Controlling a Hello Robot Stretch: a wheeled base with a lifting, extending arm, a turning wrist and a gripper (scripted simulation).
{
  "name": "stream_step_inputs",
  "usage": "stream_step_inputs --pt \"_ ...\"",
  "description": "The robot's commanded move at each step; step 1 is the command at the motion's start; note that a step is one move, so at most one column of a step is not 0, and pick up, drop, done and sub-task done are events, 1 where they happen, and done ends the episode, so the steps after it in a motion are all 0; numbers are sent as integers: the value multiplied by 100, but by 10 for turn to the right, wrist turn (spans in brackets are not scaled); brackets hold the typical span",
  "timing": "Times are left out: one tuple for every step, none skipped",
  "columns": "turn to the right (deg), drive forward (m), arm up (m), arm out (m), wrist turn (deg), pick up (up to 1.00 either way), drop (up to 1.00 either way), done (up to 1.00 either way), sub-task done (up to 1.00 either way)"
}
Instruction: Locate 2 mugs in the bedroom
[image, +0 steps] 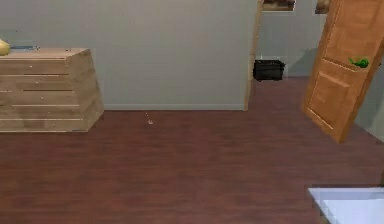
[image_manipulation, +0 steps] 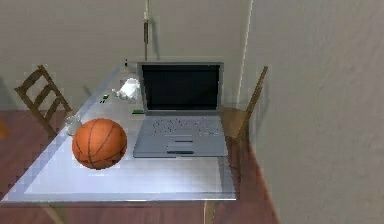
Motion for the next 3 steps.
stream_step_inputs --pt "0 100 0 0 0 0 0 0 0" --pt "450 0 0 0 0 0 0 0 0" --pt "210 0 0 0 0 0 0 0 0"
